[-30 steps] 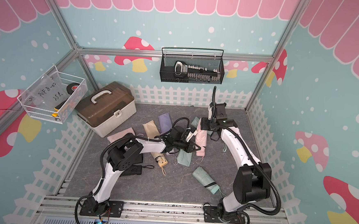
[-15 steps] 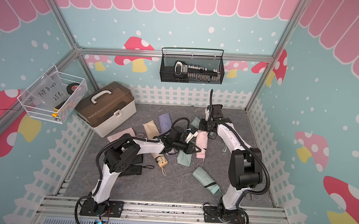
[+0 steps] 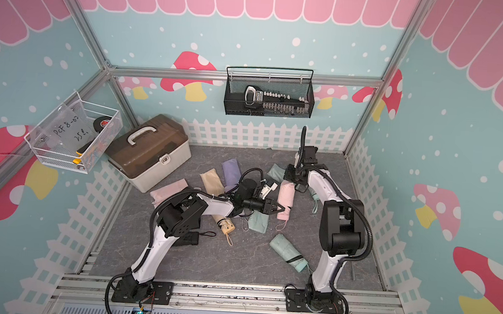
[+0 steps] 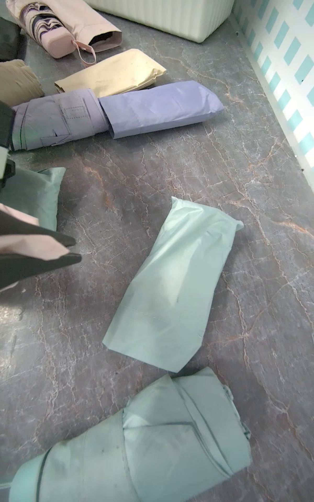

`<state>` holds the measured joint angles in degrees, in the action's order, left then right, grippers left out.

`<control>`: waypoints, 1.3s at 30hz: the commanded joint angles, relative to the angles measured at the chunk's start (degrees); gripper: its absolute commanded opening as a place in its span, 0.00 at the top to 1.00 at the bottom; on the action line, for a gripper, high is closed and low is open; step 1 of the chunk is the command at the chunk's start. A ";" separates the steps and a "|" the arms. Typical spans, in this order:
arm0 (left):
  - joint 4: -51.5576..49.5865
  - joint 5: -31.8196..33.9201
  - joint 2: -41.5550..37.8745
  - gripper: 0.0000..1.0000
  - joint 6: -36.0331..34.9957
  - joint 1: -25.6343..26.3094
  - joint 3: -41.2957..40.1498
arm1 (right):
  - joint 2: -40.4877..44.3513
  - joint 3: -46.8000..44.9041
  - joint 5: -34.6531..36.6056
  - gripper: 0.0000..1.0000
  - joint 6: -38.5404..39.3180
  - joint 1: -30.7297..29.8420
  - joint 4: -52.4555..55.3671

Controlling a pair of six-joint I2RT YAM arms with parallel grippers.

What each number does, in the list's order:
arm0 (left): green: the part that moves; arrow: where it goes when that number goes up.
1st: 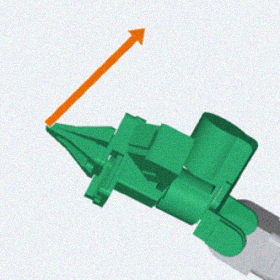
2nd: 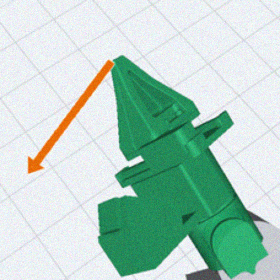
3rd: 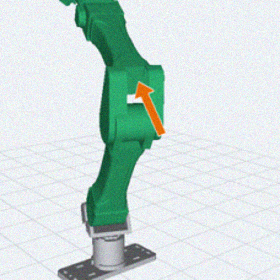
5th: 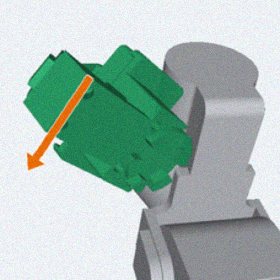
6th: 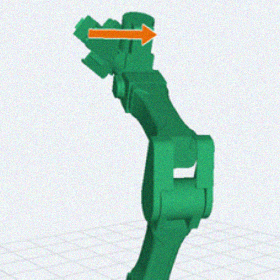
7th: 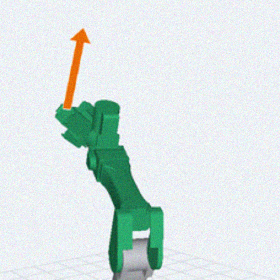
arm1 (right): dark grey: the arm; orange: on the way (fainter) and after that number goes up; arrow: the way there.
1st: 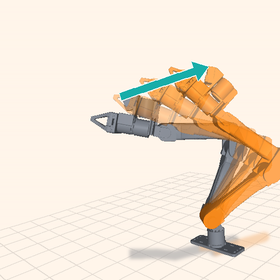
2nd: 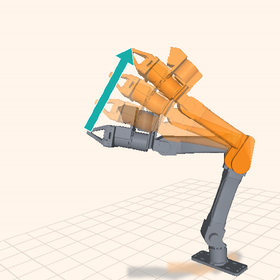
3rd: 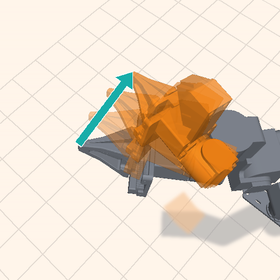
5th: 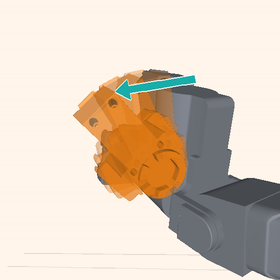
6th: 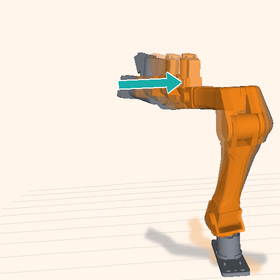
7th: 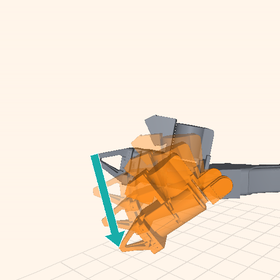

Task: Take umbrellas out of sleeves
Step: Take out the umbrella from the umbrella sleeve.

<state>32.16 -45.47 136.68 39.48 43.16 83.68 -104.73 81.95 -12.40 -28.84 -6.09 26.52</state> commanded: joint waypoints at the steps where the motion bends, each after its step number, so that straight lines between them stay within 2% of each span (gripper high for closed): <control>1: 6.87 -2.87 0.89 0.73 3.85 0.59 2.17 | 0.05 2.79 -0.57 1.00 -1.81 0.02 -2.86; 3: 6.38 -2.71 0.78 0.74 3.72 0.70 1.90 | 0.05 3.01 -0.51 1.00 -2.01 0.36 -2.97; 4: 6.26 -2.67 0.54 0.77 3.46 0.70 1.66 | 0.05 3.19 -0.47 1.00 -2.01 0.59 -2.97; 6: 5.97 -2.67 0.21 0.95 2.96 0.79 1.13 | -0.08 3.74 -0.43 1.00 -2.17 0.96 -2.88; 7: 5.67 -2.61 0.04 1.00 2.59 0.79 1.00 | -0.13 4.04 -0.59 1.00 -2.42 1.20 -2.88; 14: -3.34 -2.40 -1.64 1.00 -2.95 1.63 1.98 | -0.65 7.64 1.32 1.00 -2.04 2.37 -1.17; 22: -6.93 -2.06 -4.92 1.00 -6.24 2.90 -1.67 | -2.41 11.31 3.27 1.00 -0.50 3.80 1.14; 26: -9.80 -1.28 -4.89 1.00 -7.15 2.65 -0.94 | -0.61 10.47 7.44 1.00 0.89 3.80 1.50; 30: -10.10 -0.21 -4.37 1.00 -6.29 1.81 -0.72 | 4.54 6.49 16.92 1.00 3.13 3.80 0.89; 32: -9.58 0.01 -4.15 1.00 -5.32 1.21 -0.67 | 6.53 5.63 19.43 1.00 4.71 3.88 1.77; 35: -12.52 0.34 -3.63 1.00 -5.83 0.47 1.28 | 7.12 4.79 18.11 1.00 5.71 3.84 5.93; 39: -22.87 1.86 -2.11 1.00 -8.07 -0.70 7.12 | 10.02 -4.80 16.41 1.00 5.46 3.80 4.95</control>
<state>14.76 -45.17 134.69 34.02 43.55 86.50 -95.61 82.54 3.57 -24.67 -2.24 29.08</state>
